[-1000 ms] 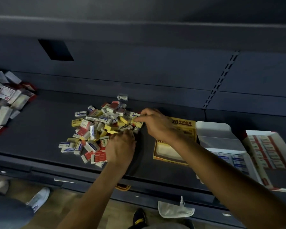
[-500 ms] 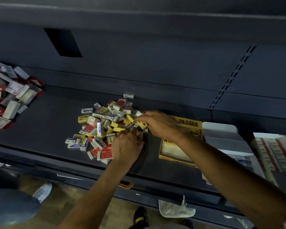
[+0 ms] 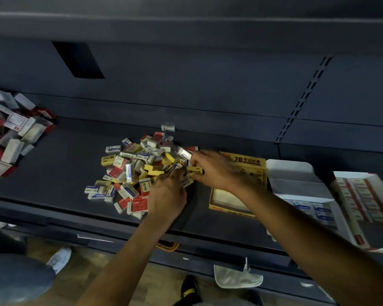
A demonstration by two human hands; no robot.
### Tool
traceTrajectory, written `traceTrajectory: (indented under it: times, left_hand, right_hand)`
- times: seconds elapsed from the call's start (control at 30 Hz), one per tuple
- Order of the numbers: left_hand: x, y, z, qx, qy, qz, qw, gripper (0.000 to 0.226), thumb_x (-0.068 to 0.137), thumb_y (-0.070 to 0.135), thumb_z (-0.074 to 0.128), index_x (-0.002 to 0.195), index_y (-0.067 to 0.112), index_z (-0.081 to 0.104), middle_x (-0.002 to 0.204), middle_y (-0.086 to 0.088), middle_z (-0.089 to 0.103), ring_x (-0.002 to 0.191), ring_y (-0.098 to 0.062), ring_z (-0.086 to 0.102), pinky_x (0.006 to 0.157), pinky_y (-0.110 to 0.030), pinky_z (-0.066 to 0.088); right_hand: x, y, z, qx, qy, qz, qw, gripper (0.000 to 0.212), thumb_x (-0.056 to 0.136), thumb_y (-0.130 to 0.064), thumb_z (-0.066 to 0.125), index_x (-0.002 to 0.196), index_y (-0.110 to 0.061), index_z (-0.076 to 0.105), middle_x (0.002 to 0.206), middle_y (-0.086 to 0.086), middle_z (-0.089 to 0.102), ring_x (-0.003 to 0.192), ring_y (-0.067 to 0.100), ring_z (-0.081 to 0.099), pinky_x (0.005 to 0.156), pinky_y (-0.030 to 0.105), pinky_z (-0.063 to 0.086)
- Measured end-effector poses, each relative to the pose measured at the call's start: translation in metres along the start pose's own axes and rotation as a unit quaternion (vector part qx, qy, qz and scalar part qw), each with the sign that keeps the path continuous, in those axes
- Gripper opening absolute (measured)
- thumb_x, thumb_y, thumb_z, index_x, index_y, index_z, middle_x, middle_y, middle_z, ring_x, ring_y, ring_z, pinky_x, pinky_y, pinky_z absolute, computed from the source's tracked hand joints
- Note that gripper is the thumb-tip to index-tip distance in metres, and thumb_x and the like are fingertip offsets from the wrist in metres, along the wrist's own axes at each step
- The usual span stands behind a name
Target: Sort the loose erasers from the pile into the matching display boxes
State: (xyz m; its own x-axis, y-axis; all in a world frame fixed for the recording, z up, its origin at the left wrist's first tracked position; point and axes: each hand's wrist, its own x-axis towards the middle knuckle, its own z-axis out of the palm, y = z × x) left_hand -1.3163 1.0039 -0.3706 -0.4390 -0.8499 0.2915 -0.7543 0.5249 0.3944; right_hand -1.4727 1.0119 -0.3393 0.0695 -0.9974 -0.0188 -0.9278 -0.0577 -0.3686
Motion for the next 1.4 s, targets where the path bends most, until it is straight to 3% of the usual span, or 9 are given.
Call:
traceTrajectory:
  times: [0.3,0.53,0.7,0.97,1.27,1.4]
  left_hand:
    - [0.005,0.009,-0.002,-0.046,-0.007,0.022,0.999,0.029,0.075,0.007,0.07,0.103,0.016,0.067,0.088,-0.004,0.069,0.08,-0.022,0.065,0.065,-0.028,0.051]
    - [0.003,0.024,0.002,-0.068,-0.025,0.036,0.997,0.029,0.075,0.01,0.071,0.103,0.017,0.066,0.091,-0.002,0.07,0.078,-0.02,0.066,0.06,-0.023,0.046]
    - [0.002,0.027,0.009,-0.081,-0.044,0.042,0.995,0.03,0.078,0.014,0.069,0.107,0.017,0.065,0.098,-0.003,0.068,0.079,-0.019,0.066,0.062,-0.026,0.052]
    - [0.001,0.038,0.008,-0.087,-0.04,0.058,0.994,0.026,0.077,0.013,0.07,0.103,0.017,0.067,0.09,-0.003,0.068,0.076,-0.02,0.065,0.062,-0.022,0.045]
    - [-0.003,0.048,0.013,-0.098,-0.056,0.065,0.991,0.027,0.079,0.018,0.069,0.106,0.018,0.066,0.096,-0.003,0.068,0.082,-0.02,0.064,0.065,-0.024,0.047]
    - [-0.004,0.046,0.016,-0.092,-0.068,0.064,0.991,0.026,0.081,0.022,0.067,0.107,0.019,0.064,0.098,-0.002,0.067,0.085,-0.02,0.064,0.069,-0.031,0.051]
  right_hand:
    - [-0.022,0.022,-0.013,0.043,0.053,0.049,0.996,0.029,0.084,-0.027,0.065,0.113,-0.021,0.059,0.112,-0.004,0.049,0.11,0.014,0.041,0.084,0.022,0.031]
    - [-0.048,0.05,-0.022,0.116,0.109,0.168,0.973,0.028,0.083,-0.037,0.066,0.105,-0.02,0.059,0.098,-0.006,0.062,0.087,0.008,0.058,0.076,0.027,0.051]
    - [-0.066,0.059,-0.027,0.138,0.091,0.183,0.969,0.027,0.085,-0.031,0.065,0.108,-0.018,0.058,0.097,-0.008,0.06,0.084,0.005,0.056,0.072,0.02,0.044]
    - [-0.087,0.062,-0.024,0.0,0.038,0.178,0.983,0.032,0.084,-0.022,0.066,0.115,-0.017,0.058,0.121,0.0,0.055,0.106,0.015,0.054,0.085,0.029,0.048]
    - [-0.1,0.058,-0.023,-0.101,0.008,0.168,0.98,0.027,0.084,-0.017,0.064,0.11,-0.014,0.064,0.109,0.002,0.062,0.098,0.016,0.054,0.074,0.021,0.04]
    - [-0.102,0.056,-0.017,-0.119,0.002,0.17,0.978,0.027,0.085,-0.018,0.063,0.112,-0.015,0.062,0.111,0.002,0.059,0.102,0.016,0.051,0.079,0.023,0.044]
